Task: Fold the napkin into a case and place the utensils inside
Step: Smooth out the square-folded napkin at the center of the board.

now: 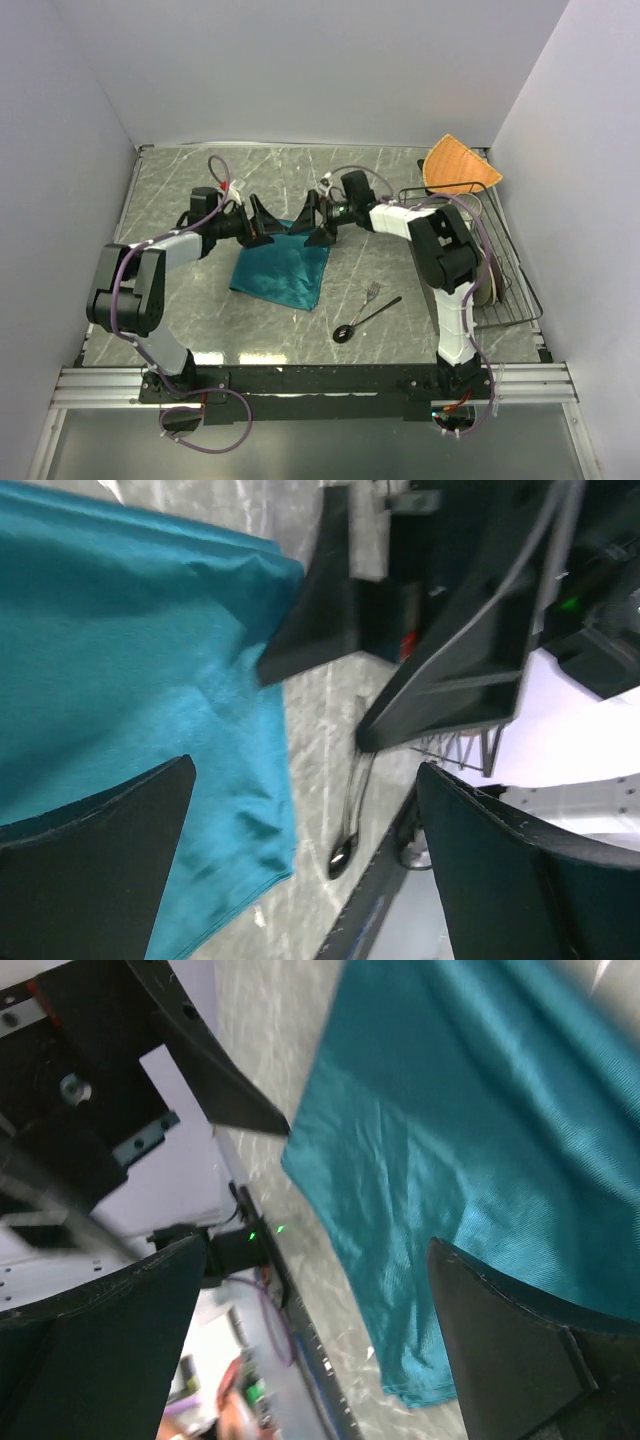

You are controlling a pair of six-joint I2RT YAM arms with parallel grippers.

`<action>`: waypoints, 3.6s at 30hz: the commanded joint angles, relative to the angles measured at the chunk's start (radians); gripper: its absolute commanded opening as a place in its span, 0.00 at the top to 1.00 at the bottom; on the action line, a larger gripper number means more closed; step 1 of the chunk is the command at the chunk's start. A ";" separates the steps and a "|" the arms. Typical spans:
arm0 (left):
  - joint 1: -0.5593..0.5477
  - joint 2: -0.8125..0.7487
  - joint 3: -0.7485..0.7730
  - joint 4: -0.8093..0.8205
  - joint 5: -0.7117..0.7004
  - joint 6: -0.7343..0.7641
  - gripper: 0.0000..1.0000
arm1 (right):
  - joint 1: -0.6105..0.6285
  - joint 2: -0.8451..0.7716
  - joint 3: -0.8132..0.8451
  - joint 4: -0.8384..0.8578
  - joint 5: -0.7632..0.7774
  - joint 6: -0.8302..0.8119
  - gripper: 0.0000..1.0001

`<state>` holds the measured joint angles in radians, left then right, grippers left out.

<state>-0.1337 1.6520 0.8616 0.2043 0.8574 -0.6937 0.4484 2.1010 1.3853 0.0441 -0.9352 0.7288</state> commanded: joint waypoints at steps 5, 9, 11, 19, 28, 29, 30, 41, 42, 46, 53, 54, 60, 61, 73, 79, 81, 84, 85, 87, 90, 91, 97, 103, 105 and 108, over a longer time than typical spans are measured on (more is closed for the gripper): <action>-0.041 0.178 0.048 0.393 -0.031 -0.260 0.01 | -0.033 0.086 0.037 0.195 -0.007 0.118 0.00; -0.058 0.302 0.154 0.480 -0.034 -0.358 0.01 | -0.057 0.132 0.078 0.193 -0.022 0.099 0.00; -0.061 0.367 0.189 0.497 -0.037 -0.378 0.01 | -0.063 0.157 0.060 0.247 -0.033 0.156 0.00; -0.014 0.517 0.220 0.508 -0.080 -0.458 0.01 | -0.086 0.192 -0.044 0.264 0.030 0.227 0.00; 0.100 0.473 0.162 0.388 -0.086 -0.353 0.01 | -0.123 0.195 -0.062 0.143 0.098 0.179 0.00; 0.105 0.465 0.174 0.377 -0.075 -0.322 0.01 | -0.123 0.195 -0.054 0.131 0.095 0.170 0.00; 0.105 0.439 0.181 0.368 -0.058 -0.302 0.01 | -0.123 0.195 -0.040 0.126 0.095 0.158 0.00; 0.103 0.152 0.016 0.029 0.170 -0.085 0.01 | -0.122 0.188 0.021 0.111 0.081 0.147 0.00; 0.117 0.143 -0.004 -0.015 0.172 -0.069 0.01 | -0.123 0.191 0.020 0.106 0.084 0.144 0.00; 0.172 0.169 -0.096 -0.029 0.167 -0.035 0.01 | -0.125 0.197 0.023 0.073 0.110 0.118 0.00; 0.253 0.252 -0.111 -0.139 0.155 0.092 0.01 | -0.132 0.202 0.009 0.033 0.150 0.097 0.00; 0.287 0.247 -0.108 -0.164 0.158 0.120 0.01 | -0.132 0.200 0.014 0.027 0.150 0.095 0.00; 0.319 0.071 -0.026 -0.416 0.258 0.379 0.01 | -0.129 0.189 0.029 0.039 0.124 0.103 0.00; 0.315 0.051 -0.019 -0.437 0.278 0.416 0.01 | -0.126 0.188 0.029 0.042 0.121 0.104 0.00; 0.167 0.052 -0.168 -0.293 0.364 0.292 0.01 | -0.111 0.183 0.038 0.031 0.104 0.089 0.00; 0.207 0.169 -0.242 -0.215 0.324 0.250 0.01 | -0.116 0.206 0.066 -0.013 0.125 0.057 0.00; 0.233 0.202 -0.234 -0.224 0.328 0.258 0.01 | -0.122 0.211 0.063 -0.016 0.131 0.055 0.00; 0.241 0.238 -0.234 -0.215 0.313 0.252 0.01 | -0.125 0.209 0.058 -0.021 0.138 0.050 0.00; 0.240 0.249 -0.231 -0.217 0.310 0.246 0.01 | -0.125 0.208 0.060 -0.027 0.139 0.043 0.00; 0.241 0.255 -0.228 -0.229 0.296 0.250 0.01 | -0.125 0.206 0.069 -0.032 0.131 0.035 0.00; 0.240 0.241 -0.231 -0.227 0.287 0.255 0.01 | -0.119 0.185 0.096 -0.026 0.096 0.031 0.00; 0.240 0.229 -0.234 -0.227 0.289 0.253 0.01 | -0.117 0.176 0.104 -0.021 0.087 0.026 0.00; 0.201 0.027 -0.167 -0.325 0.344 0.309 0.01 | -0.094 0.084 0.136 0.023 -0.005 0.064 0.00; 0.145 -0.057 0.039 -0.151 0.244 0.127 0.01 | -0.083 -0.009 0.086 0.143 -0.007 0.167 0.00; 0.128 -0.009 0.114 -0.100 0.175 0.036 0.01 | -0.085 0.002 0.084 0.163 0.001 0.182 0.00; 0.063 0.107 0.195 0.056 0.092 -0.099 0.01 | -0.082 0.039 0.089 0.181 0.001 0.219 0.00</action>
<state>-0.0143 1.6463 0.9764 0.0555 1.0889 -0.5819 0.3634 2.1521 1.4704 0.1528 -0.9440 0.8856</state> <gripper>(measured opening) 0.993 0.997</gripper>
